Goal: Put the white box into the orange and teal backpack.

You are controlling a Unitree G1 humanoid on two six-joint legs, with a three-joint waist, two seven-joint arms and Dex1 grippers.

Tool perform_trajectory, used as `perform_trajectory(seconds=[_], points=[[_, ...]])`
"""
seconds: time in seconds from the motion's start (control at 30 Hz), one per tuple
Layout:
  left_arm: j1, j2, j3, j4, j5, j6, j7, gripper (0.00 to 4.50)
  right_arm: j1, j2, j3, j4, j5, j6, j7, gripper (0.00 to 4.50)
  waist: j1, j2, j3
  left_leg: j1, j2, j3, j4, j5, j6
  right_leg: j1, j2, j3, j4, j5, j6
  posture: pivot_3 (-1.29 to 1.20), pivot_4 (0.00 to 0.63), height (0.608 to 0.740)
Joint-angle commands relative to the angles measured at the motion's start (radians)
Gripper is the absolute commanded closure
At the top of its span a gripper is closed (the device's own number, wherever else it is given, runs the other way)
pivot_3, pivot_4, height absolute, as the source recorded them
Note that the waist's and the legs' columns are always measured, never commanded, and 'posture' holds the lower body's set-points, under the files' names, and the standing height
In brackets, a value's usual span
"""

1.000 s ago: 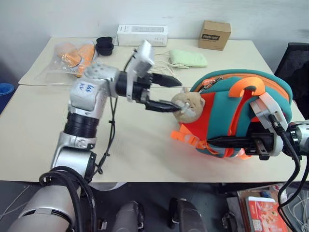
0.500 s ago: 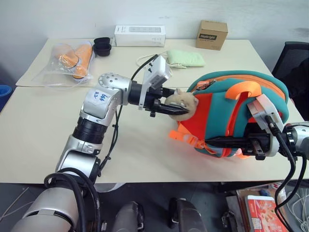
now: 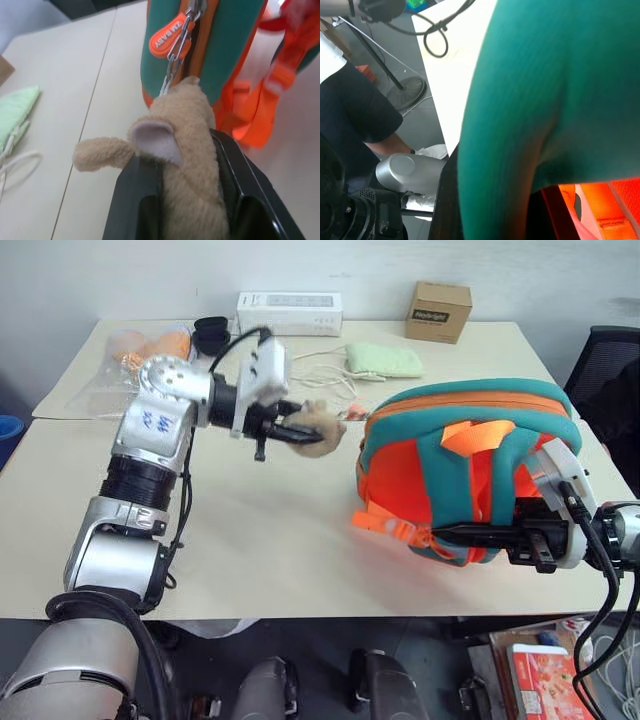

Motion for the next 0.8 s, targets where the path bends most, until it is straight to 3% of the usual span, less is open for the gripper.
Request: perform_trajectory(seconds=[0.03, 0.33, 0.57, 0.8], points=[[-0.010, -0.016, -0.032, 0.081, 0.105, -0.145, 0.081, 3.60, 0.005, -0.007, -0.038, -0.018, 0.031, 0.003, 0.003, 4.50, 0.001, 0.000, 0.000, 0.000, 0.000, 0.000, 0.000, 0.000, 0.000, 0.000, 0.000, 0.000, 0.000, 0.000, 0.000, 0.00, 0.150, 0.740], [-0.083, -0.115, -0.023, 0.253, 0.149, -0.240, 0.160, 3.60, -0.024, -0.011, -0.090, 0.002, 0.103, 0.021, -0.003, 4.50, -0.002, 0.000, 0.000, -0.001, 0.000, 0.000, 0.000, -0.001, 0.001, 0.000, 0.000, 0.000, 0.000, 0.000, 0.000, 0.00, 0.150, 0.740], [0.059, -0.152, -0.102, 0.172, 0.230, -0.329, 0.166, 3.60, -0.040, -0.004, -0.088, 0.014, 0.088, 0.006, -0.047, 4.50, -0.002, 0.000, 0.000, 0.000, 0.000, 0.000, 0.000, -0.001, 0.001, 0.000, -0.001, 0.000, 0.000, 0.000, 0.000, 0.00, 0.150, 0.740], [0.138, -0.132, -0.071, 0.040, 0.186, -0.228, 0.122, 3.60, -0.058, 0.005, -0.058, 0.057, 0.003, -0.039, -0.075, 4.50, -0.001, 0.000, 0.000, 0.000, 0.000, 0.000, 0.000, -0.001, 0.001, 0.000, -0.001, 0.000, 0.000, 0.000, 0.000, 0.00, 0.150, 0.740]])
